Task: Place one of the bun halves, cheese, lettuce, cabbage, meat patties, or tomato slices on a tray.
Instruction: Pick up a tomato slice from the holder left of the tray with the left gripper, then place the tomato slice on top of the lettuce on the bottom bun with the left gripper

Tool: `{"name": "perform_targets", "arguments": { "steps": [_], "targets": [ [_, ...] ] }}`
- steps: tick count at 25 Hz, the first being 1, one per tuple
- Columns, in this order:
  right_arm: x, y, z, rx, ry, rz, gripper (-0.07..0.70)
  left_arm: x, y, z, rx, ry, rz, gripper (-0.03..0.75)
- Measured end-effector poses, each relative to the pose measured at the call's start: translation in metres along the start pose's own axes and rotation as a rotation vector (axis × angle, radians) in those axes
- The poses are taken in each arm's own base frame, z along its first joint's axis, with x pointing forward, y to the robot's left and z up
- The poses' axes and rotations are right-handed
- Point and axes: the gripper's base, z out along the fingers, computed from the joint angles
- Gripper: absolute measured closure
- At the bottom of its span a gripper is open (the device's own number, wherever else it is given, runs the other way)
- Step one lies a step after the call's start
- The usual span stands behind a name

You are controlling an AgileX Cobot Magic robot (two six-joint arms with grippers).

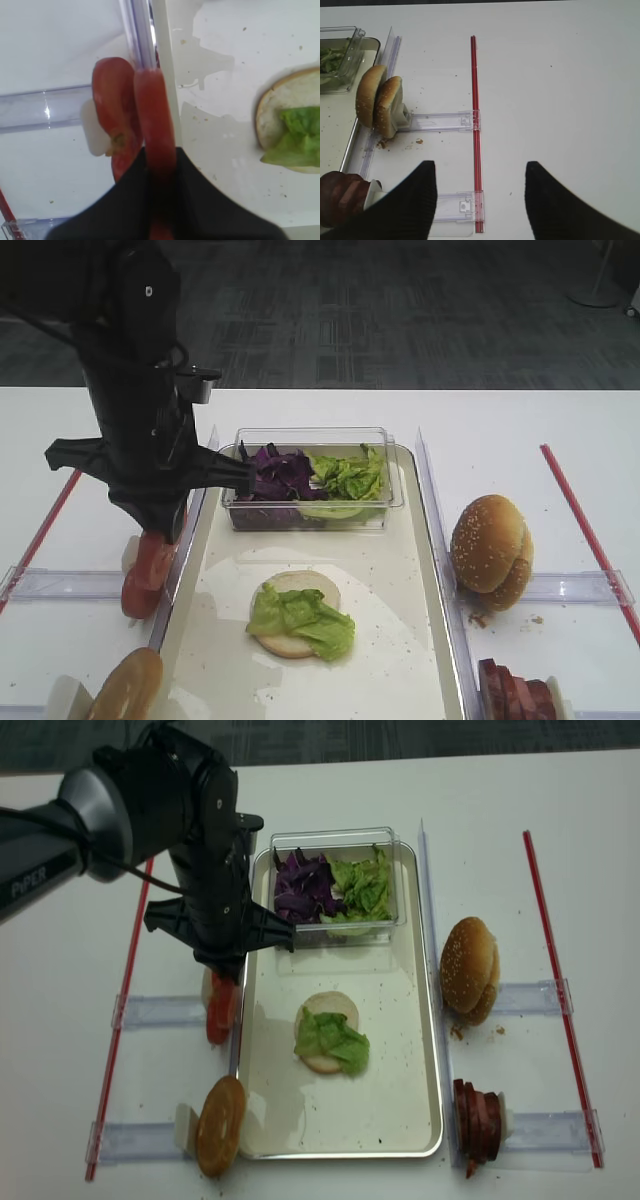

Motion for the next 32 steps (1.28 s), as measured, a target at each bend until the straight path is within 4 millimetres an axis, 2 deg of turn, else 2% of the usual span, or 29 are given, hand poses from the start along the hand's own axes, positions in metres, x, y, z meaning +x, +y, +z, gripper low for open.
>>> {"name": "perform_targets", "arguments": {
  "steps": [6, 23, 32],
  "targets": [
    [0.0, 0.0, 0.0, 0.0, 0.0, 0.0, 0.204, -0.003, -0.001, -0.008, 0.002, -0.007, 0.009, 0.673],
    [0.0, 0.0, 0.0, 0.0, 0.0, 0.0, 0.204, 0.0, -0.007, -0.009, 0.076, 0.027, 0.093, 0.674],
    [0.0, 0.0, 0.0, 0.0, 0.0, 0.0, 0.204, 0.007, -0.027, -0.013, 0.313, 0.075, 0.247, 0.674]
  ]
}}
